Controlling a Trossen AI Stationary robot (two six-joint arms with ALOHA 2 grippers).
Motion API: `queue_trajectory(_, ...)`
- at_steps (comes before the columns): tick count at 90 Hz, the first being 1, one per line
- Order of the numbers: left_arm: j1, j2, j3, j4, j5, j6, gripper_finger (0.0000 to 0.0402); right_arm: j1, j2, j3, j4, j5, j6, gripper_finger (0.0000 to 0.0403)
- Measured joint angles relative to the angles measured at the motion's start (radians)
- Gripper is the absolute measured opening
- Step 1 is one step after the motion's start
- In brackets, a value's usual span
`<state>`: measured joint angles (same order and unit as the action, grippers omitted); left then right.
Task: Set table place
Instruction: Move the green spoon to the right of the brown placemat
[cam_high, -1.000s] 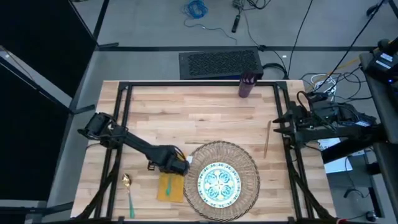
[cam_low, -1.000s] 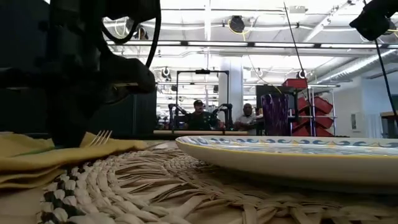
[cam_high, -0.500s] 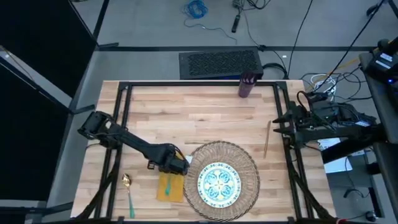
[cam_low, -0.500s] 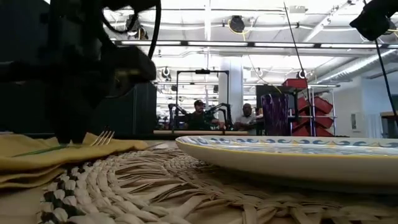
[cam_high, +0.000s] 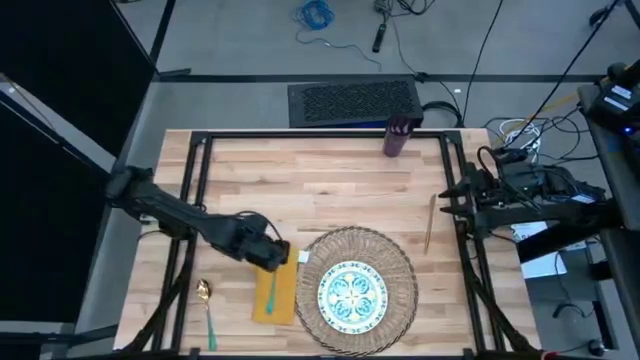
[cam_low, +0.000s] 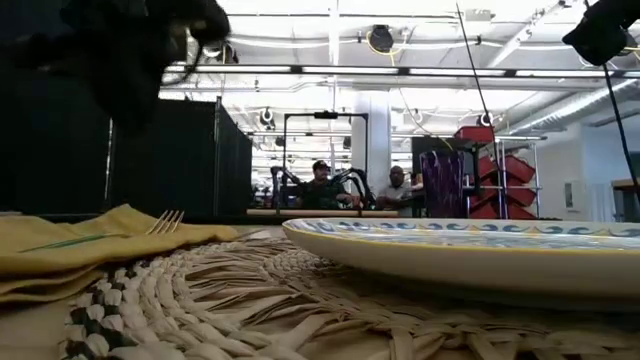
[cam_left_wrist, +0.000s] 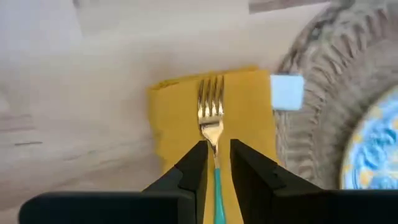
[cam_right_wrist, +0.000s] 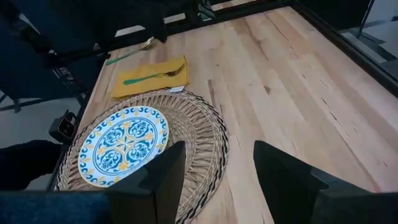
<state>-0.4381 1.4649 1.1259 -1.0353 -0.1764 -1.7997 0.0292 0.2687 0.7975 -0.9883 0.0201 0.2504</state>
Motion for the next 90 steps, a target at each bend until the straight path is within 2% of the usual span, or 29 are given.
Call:
queue_trajectory(5, -0.038, -0.022, 0.000, -0.033, 0.015, -0.039, 0.0052, 0.000, 0.000, 0.000, -0.001, 0.000, 0.000, 0.0176)
queue_trajectory(14, -0.127, -0.039, 0.000, -0.112, 0.106, -0.153, 0.0052, 0.000, 0.000, 0.000, -0.006, 0.000, 0.000, 0.0176)
queue_trajectory(29, -0.305, -0.034, 0.000, -0.121, 0.213, -0.388, 0.0052, 0.000, 0.000, 0.000, -0.014, 0.000, -0.001, 0.0176)
queue_trajectory(39, -0.357, -0.001, 0.000, -0.092, 0.303, -0.420, 0.0052, 0.000, 0.000, 0.000, -0.014, 0.000, -0.003, 0.0176)
queue_trajectory(59, -0.399, 0.087, 0.000, -0.036, 0.313, -0.420, 0.0052, 0.000, 0.000, 0.000, -0.013, 0.000, 0.008, 0.0176)
queue_trajectory(79, -0.486, 0.136, 0.000, -0.051, 0.414, -0.447, 0.0052, 0.000, 0.000, 0.000, -0.011, 0.000, 0.011, 0.0176)
queue_trajectory(90, -0.507, 0.154, 0.000, -0.082, 0.433, -0.462, 0.0052, 0.000, 0.000, 0.000, -0.007, 0.000, 0.012, 0.0176)
